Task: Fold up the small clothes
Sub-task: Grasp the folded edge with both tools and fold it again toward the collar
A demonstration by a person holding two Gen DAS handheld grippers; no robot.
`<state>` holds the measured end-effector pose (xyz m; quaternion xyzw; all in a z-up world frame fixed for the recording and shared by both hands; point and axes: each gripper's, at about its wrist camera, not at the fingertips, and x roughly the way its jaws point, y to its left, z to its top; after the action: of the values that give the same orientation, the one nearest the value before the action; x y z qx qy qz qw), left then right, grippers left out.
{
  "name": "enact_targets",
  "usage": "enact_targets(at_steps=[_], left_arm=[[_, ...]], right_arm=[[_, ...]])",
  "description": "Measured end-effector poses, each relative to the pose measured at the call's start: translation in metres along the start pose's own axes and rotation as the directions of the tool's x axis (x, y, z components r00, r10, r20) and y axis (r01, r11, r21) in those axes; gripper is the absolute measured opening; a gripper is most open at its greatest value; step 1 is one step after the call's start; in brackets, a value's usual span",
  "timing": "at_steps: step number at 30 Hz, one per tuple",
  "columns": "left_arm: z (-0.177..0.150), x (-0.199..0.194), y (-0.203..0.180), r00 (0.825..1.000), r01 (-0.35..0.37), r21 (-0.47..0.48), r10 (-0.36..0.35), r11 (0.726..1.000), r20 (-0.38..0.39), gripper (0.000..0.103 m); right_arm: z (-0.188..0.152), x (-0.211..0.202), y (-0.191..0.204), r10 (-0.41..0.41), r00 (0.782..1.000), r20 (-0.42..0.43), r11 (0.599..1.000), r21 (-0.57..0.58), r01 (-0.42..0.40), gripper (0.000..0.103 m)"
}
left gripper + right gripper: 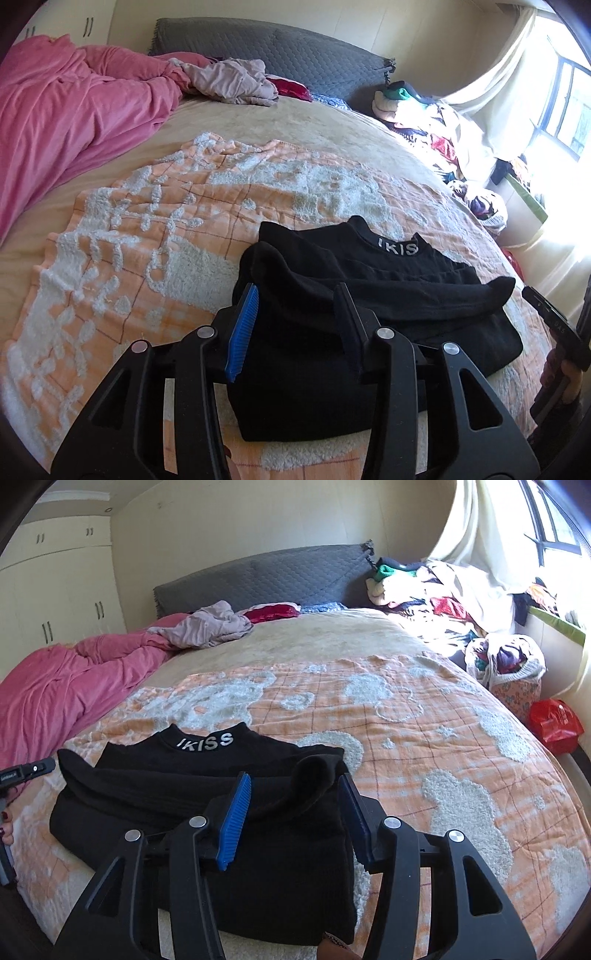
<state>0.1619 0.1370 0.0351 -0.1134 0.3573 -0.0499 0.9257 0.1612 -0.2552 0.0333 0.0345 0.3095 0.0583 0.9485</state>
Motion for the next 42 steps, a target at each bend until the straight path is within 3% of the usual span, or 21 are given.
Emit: enact_targets(at_steps=[1,3,5,8,11,14,23,30,33,42], left_arm=[[-0.003,-0.002,-0.006,1.000,0.006,0.019,-0.006,1.000,-0.009,0.034],[-0.009,-0.003,-0.017,0.999,0.027,0.056,-0.025,0.998,-0.033,0.034],[-0.015,-0.002,-0.028,0.998,0.046,0.095,-0.041,0.994,-0.052,0.032],[-0.028,0.006,-0.045,0.994,0.054,0.164,-0.037,0.985,-0.104,0.025],[-0.043,0.026,-0.050,0.981,0.049,0.199,-0.010,0.979,-0.193,0.009],[-0.049,0.043,-0.042,0.975,0.026,0.175,0.014,0.984,-0.221,0.008],[-0.029,0.056,-0.042,0.982,0.007,0.203,0.032,0.979,-0.187,0.008],[-0.017,0.080,-0.046,0.984,-0.022,0.256,0.067,0.966,-0.166,0.008],[-0.009,0.090,-0.045,0.984,-0.002,0.265,0.050,0.964,-0.171,0.008],[0.020,0.100,-0.023,0.988,0.013,0.181,0.014,0.983,-0.151,0.008]], right_arm=[[-0.001,0.000,0.005,0.013,1.000,-0.008,1.000,-0.017,-0.014,0.044],[-0.006,0.000,0.015,0.046,0.998,-0.040,0.997,-0.055,-0.048,0.029],[-0.012,0.002,0.024,0.059,0.996,-0.071,0.993,-0.096,-0.065,0.024],[-0.017,0.007,0.034,0.058,0.993,-0.107,0.988,-0.138,-0.073,0.022],[-0.022,0.015,0.034,0.032,0.988,-0.150,0.987,-0.151,-0.055,0.022],[-0.028,0.025,0.029,-0.013,0.982,-0.191,0.987,-0.161,-0.018,0.022],[-0.032,0.048,0.020,-0.032,0.967,-0.252,0.990,-0.144,-0.005,0.022],[-0.020,0.073,0.017,-0.022,0.961,-0.277,0.993,-0.117,-0.011,0.022],[-0.010,0.083,0.011,0.008,0.959,-0.282,0.997,-0.068,-0.029,0.022],[0.011,0.105,-0.003,0.013,0.963,-0.269,1.000,0.017,-0.009,0.020]])
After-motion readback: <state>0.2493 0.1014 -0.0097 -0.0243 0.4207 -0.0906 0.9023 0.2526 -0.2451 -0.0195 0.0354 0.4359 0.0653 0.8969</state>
